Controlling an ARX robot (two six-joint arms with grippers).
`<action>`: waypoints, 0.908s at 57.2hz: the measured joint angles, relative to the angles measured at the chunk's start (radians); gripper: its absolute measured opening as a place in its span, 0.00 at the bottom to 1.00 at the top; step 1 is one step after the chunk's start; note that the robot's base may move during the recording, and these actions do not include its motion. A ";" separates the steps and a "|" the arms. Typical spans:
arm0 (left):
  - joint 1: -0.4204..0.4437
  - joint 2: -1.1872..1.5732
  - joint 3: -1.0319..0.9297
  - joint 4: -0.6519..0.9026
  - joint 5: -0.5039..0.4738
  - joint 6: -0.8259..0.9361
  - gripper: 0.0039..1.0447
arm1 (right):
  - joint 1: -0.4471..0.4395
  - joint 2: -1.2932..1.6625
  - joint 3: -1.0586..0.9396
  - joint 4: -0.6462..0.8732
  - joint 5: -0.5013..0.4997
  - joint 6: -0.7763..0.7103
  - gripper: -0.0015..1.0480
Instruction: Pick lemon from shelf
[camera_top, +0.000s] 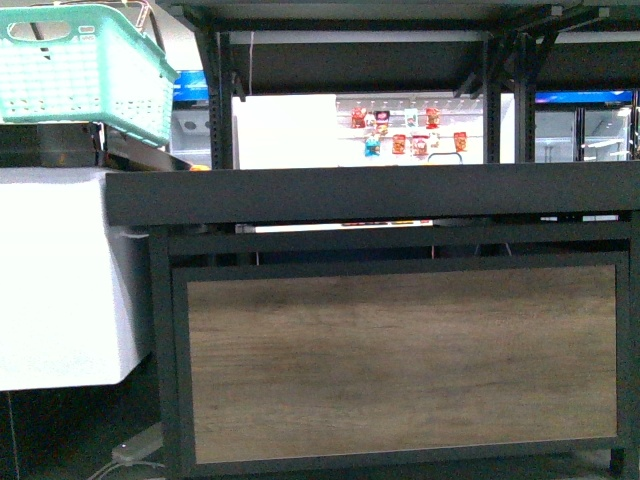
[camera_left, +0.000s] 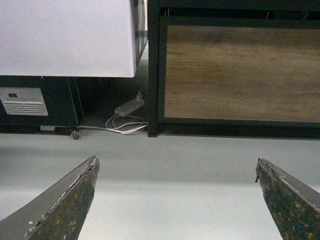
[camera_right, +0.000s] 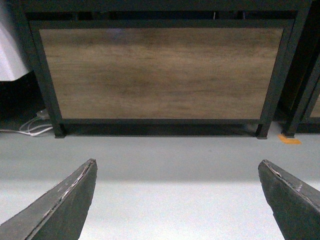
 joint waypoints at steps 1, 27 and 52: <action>0.000 0.000 0.000 0.000 0.000 0.000 0.92 | 0.000 0.000 0.000 0.000 0.000 0.000 0.93; 0.000 0.000 0.000 0.000 0.000 0.000 0.92 | 0.000 0.000 0.000 0.000 0.000 0.000 0.93; 0.000 0.000 0.000 0.000 0.000 0.000 0.92 | 0.000 0.000 0.000 0.000 0.000 0.000 0.93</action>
